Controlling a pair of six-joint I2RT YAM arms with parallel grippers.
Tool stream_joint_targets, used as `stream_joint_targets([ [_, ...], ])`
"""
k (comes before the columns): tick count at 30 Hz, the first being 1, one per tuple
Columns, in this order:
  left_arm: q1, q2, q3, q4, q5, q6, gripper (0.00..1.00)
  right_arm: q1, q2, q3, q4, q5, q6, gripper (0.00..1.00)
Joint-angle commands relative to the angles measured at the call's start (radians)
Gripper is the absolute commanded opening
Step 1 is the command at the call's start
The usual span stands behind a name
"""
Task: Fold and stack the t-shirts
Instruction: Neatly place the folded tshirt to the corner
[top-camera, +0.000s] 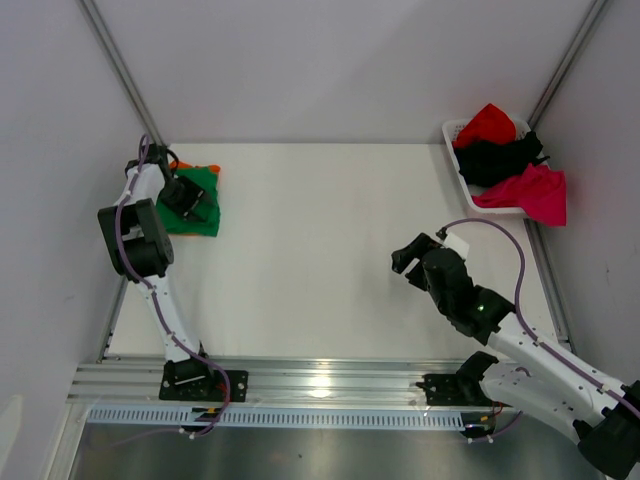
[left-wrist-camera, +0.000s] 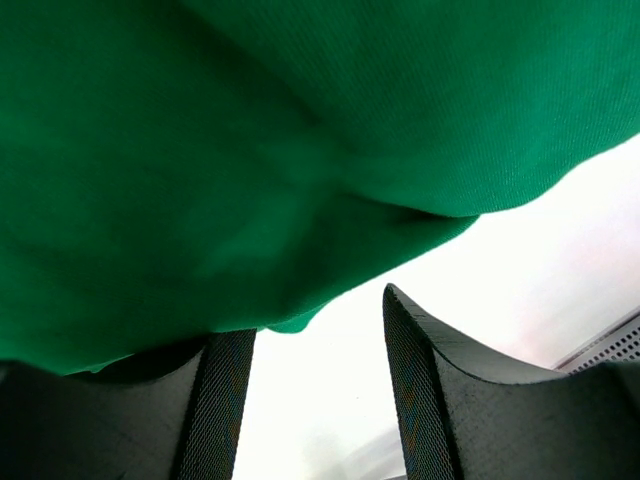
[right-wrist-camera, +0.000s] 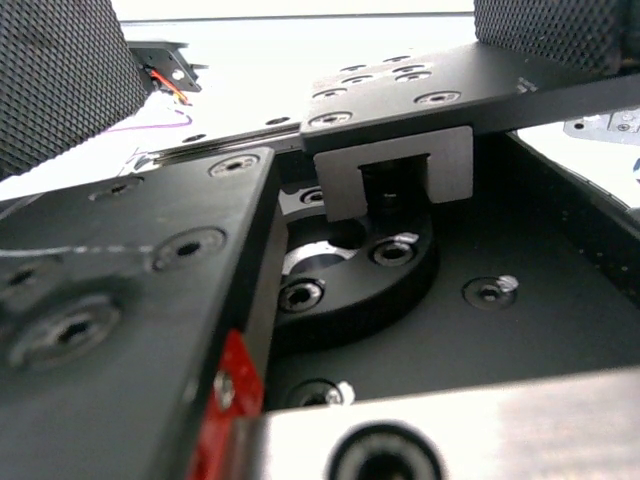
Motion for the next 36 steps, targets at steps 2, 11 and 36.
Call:
stream_joint_targets([
  [2,-0.01,-0.042,0.006,0.005,0.006,0.018,0.56,-0.003,-0.004,0.014,0.0,0.012,0.006,0.8],
  [11,-0.018,-0.055,0.014,-0.006,0.016,0.022,0.56,-0.002,0.03,0.026,0.012,0.002,-0.006,0.8],
  [36,-0.044,0.013,0.041,0.066,0.078,0.015,0.57,-0.003,0.061,0.014,0.04,-0.011,0.003,0.8],
])
